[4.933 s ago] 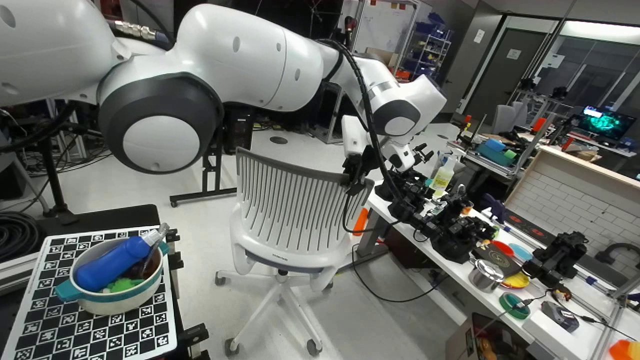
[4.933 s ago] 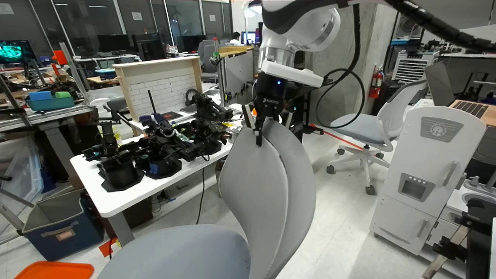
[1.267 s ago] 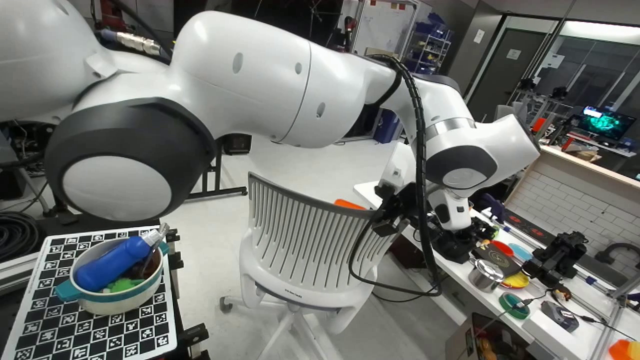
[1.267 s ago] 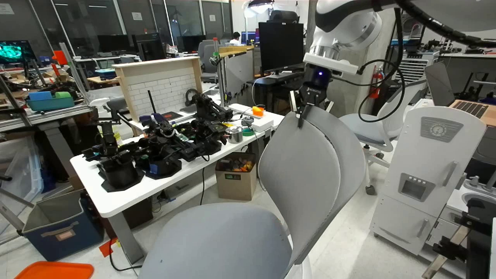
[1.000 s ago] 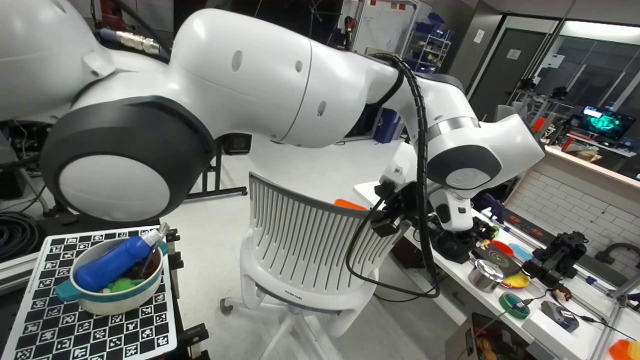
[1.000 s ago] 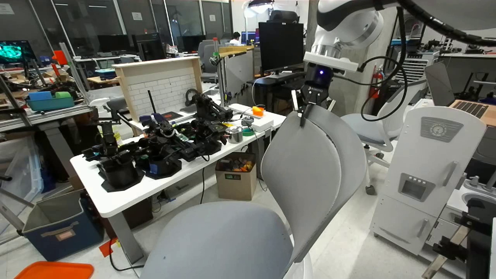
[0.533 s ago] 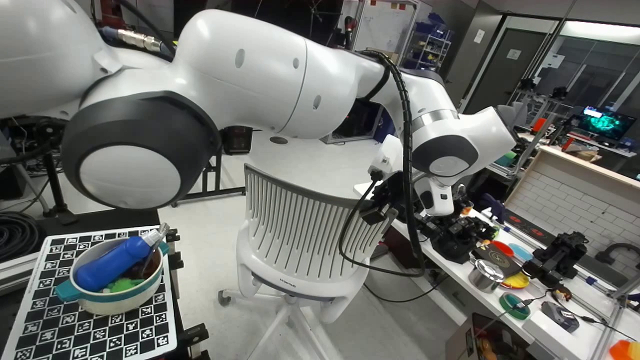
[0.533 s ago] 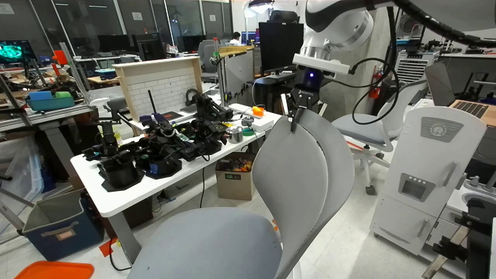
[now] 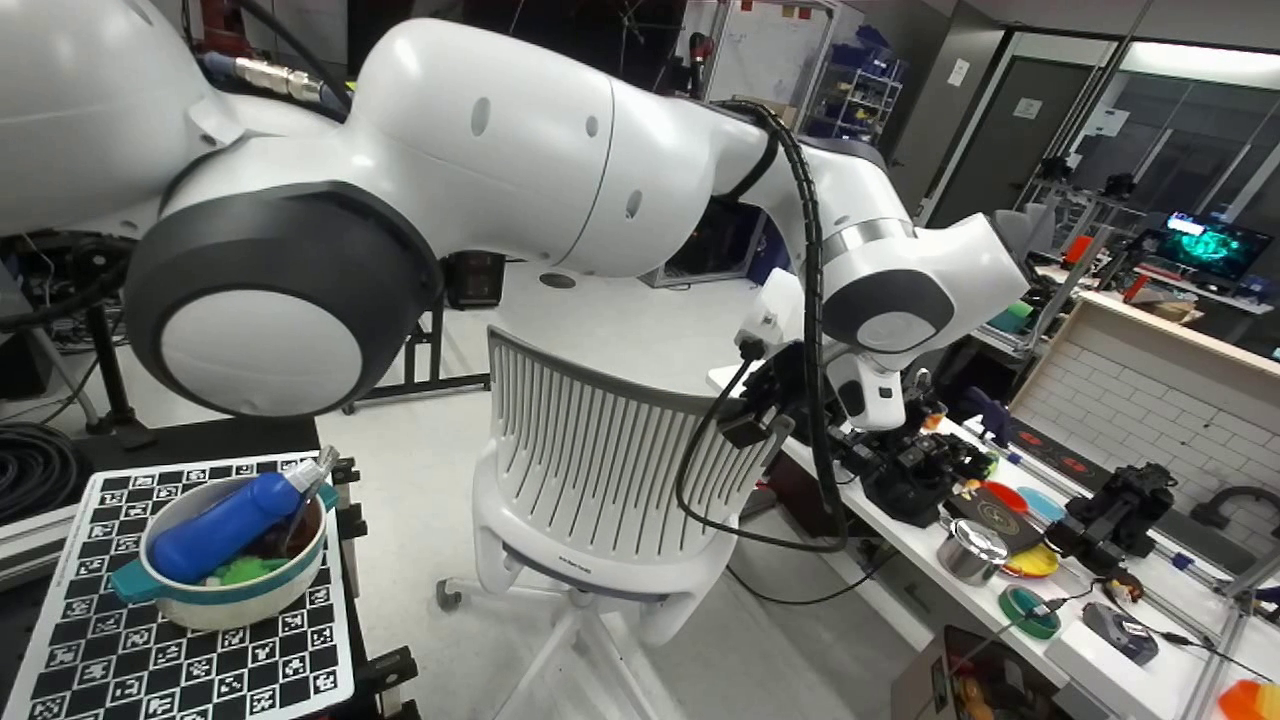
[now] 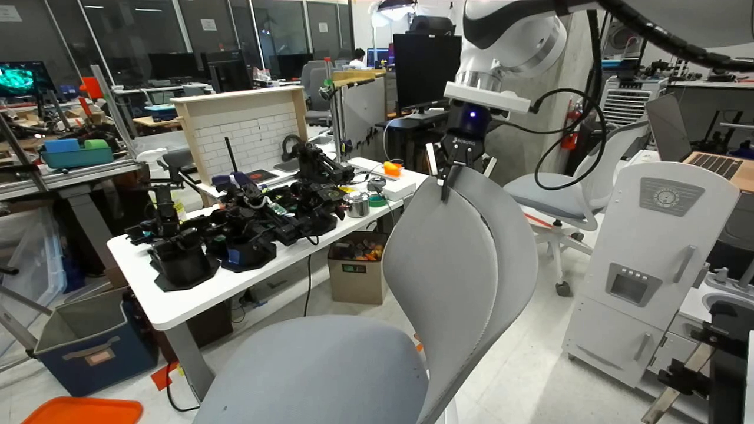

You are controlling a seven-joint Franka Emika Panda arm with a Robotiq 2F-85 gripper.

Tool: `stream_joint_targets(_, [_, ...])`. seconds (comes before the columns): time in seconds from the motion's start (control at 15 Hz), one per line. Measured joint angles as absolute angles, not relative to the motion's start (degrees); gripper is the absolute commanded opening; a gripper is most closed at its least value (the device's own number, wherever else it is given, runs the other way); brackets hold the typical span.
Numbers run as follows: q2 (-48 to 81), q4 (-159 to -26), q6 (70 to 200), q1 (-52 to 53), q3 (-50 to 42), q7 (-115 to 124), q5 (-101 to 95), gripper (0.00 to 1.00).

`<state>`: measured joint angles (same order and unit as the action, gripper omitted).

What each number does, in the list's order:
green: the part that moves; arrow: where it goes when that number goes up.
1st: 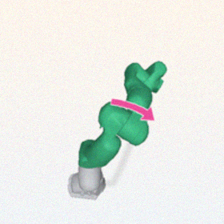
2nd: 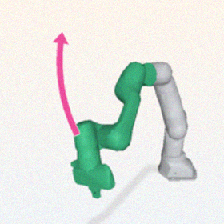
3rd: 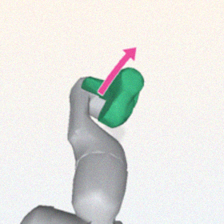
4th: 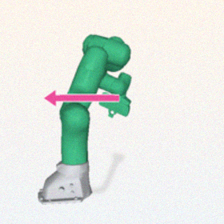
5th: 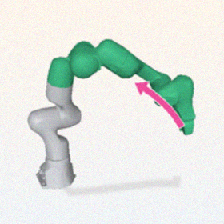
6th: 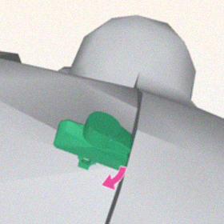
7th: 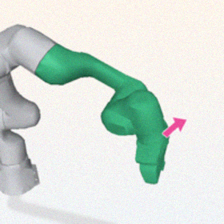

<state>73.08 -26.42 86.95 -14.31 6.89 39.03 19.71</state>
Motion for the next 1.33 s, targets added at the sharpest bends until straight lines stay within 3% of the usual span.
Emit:
stream_joint_targets(0.47, [73.2,-26.1,86.6,-14.3,6.6,38.2,19.5,0.99])
stream_joint_targets(1.33, [71.9,-26.0,86.6,-16.2,5.8,27.6,18.1,1.0])
